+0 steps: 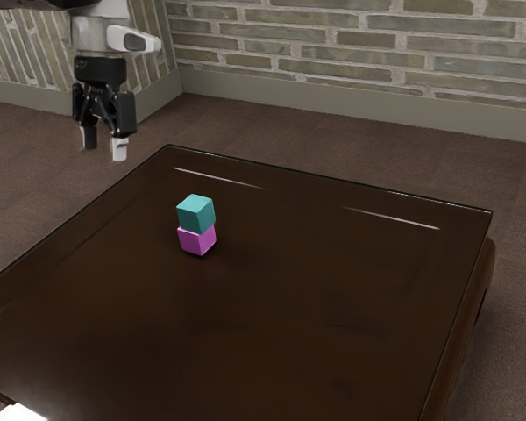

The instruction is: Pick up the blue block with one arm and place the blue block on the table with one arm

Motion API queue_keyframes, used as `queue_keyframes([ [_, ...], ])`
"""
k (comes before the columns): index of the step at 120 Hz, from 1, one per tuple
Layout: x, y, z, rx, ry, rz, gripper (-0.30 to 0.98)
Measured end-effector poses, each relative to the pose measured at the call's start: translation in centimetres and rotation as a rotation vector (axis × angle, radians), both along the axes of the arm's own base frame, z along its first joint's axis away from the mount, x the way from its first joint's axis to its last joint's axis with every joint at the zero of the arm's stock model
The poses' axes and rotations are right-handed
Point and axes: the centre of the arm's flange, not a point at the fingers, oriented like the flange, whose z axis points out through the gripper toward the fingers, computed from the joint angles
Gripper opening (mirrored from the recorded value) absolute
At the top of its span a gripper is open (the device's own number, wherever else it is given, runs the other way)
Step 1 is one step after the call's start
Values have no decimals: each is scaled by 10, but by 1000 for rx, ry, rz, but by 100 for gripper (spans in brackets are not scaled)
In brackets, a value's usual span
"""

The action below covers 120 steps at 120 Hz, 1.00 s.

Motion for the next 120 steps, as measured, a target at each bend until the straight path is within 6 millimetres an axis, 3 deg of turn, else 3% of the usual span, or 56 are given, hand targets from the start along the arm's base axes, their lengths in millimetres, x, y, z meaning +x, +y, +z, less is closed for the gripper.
queue_keyframes([
  [18, 19, 3, 10, -28, -164, -74, 69],
  [25, -24, -2, 101, 10, -369, -75, 69],
  [30, -55, -10, 122, 42, -407, -47, 69],
  [34, -81, -15, 115, 69, -382, -12, 68],
  [39, -116, -2, 85, 113, -333, 80, 68],
  [43, -131, 0, 52, 139, -290, 131, 68],
  [48, -135, 4, 0, 162, -230, 193, 68],
  [53, -126, 12, -50, 163, -177, 240, 69],
  [64, -94, 22, -114, 165, -168, 271, 69],
  [78, -33, 74, -197, 109, -184, 354, 68],
  [91, 76, 125, -205, 69, -349, 370, 69],
  [99, 129, 131, -201, 41, -422, 351, 69],
  [108, 163, 115, -211, 18, -443, 312, 69],
  [120, 180, 102, -229, 23, -431, 279, 69],
])
